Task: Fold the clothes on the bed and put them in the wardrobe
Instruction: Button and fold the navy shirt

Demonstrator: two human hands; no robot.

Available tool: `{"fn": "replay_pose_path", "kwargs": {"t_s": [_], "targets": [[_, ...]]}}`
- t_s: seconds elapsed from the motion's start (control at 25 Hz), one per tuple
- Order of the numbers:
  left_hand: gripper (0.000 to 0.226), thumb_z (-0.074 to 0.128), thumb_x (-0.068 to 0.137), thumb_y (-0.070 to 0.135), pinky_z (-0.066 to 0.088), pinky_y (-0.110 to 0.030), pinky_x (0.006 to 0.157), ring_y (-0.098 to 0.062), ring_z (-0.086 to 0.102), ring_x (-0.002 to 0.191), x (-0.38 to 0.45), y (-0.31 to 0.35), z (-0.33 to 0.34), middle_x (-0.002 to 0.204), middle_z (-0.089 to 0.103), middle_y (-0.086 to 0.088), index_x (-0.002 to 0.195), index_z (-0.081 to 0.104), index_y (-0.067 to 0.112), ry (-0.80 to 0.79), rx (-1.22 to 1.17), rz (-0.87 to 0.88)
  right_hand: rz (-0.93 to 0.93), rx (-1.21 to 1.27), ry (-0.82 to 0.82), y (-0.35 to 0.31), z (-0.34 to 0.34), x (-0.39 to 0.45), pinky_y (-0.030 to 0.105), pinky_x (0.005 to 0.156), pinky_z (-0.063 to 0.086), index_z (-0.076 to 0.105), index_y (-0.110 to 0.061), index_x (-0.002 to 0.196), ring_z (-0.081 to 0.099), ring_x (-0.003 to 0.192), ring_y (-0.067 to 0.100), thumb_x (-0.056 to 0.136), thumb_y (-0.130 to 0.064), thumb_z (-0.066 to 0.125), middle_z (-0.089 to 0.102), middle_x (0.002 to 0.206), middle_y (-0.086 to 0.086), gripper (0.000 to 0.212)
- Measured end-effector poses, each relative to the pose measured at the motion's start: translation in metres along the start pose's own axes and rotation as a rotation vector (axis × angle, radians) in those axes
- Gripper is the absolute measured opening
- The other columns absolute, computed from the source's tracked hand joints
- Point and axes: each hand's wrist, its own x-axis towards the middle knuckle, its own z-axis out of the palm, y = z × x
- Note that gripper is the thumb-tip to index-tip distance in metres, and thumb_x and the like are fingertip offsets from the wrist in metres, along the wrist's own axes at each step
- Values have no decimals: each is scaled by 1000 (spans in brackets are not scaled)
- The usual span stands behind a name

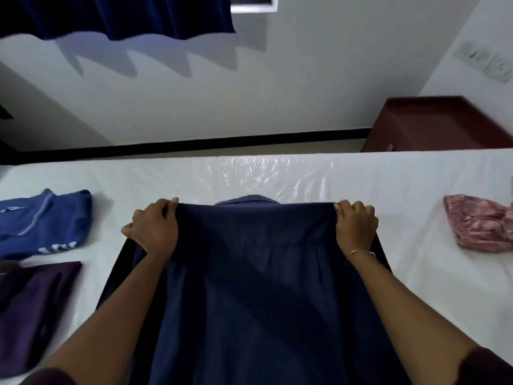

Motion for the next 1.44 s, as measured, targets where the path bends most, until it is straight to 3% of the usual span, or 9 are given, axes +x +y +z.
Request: {"fn": "replay_pose_path", "kwargs": {"t_s": [0.44, 0.64, 0.72, 0.8, 0.88, 1.0, 1.2, 1.32, 1.44], "targets": [[50, 40, 106, 55, 30, -55, 94, -45, 53, 113, 141, 44, 147, 101, 71, -23, 107, 73, 18, -16, 85, 162, -66, -121, -107, -17, 129, 156, 63, 103, 68, 87, -18, 124, 64, 120, 46, 131, -46, 60, 77, 119, 22, 40], [54, 36, 105, 57, 19, -48, 86, -45, 50, 122, 137, 44, 179, 112, 69, -24, 114, 70, 16, -74, 138, 133, -102, -178, -163, -9, 155, 151, 67, 112, 64, 80, -20, 136, 64, 128, 45, 131, -53, 57, 77, 132, 19, 40], [49, 42, 104, 54, 27, -55, 100, -44, 46, 129, 126, 52, 176, 122, 65, -22, 120, 68, 15, -41, 114, 83, -106, -211, -191, -15, 151, 155, 69, 116, 61, 79, -18, 143, 63, 132, 45, 132, -51, 57, 78, 137, 19, 41], [46, 47, 101, 51, 14, -57, 120, -40, 38, 141, 112, 63, 170, 136, 55, -17, 128, 60, 17, -10, 50, 68, -109, -243, -220, -25, 139, 150, 72, 121, 58, 77, -15, 150, 60, 139, 45, 134, -46, 55, 78, 145, 19, 41], [48, 47, 100, 53, 9, -55, 123, -39, 35, 145, 90, 78, 162, 140, 50, -16, 132, 55, 18, -34, 7, 112, -74, -208, -179, -27, 122, 128, 74, 122, 57, 74, -16, 156, 58, 144, 44, 134, -43, 55, 75, 152, 16, 40], [41, 49, 101, 51, 24, -54, 114, -37, 46, 131, 33, 106, 154, 128, 57, -14, 124, 61, 20, -88, -71, 294, 32, -116, -20, -14, 91, 68, 72, 116, 62, 74, -23, 160, 58, 147, 40, 129, -44, 63, 73, 155, 9, 39], [10, 69, 97, 32, 44, -49, 89, -30, 58, 100, -111, 144, 143, 100, 65, -2, 101, 68, 22, -286, -286, 696, 207, -119, 1, 54, 11, -64, 61, 94, 72, 87, -24, 142, 64, 120, 42, 116, -39, 86, 76, 134, 11, 30], [3, 73, 93, 12, 53, -49, 79, -26, 60, 91, -185, 161, 151, 96, 67, -2, 95, 73, 14, -441, -410, 972, 46, -67, -57, 101, -18, -136, 57, 77, 76, 91, -20, 131, 64, 101, 40, 105, -32, 100, 70, 121, 11, 30], [19, 66, 99, 11, 53, -46, 101, -27, 60, 115, -223, 162, 173, 122, 65, -2, 116, 74, 10, -659, -356, 1004, -174, -78, -303, 132, -2, -185, 61, 86, 85, 89, -23, 152, 75, 117, 42, 105, -38, 102, 74, 142, 15, 51]]}}
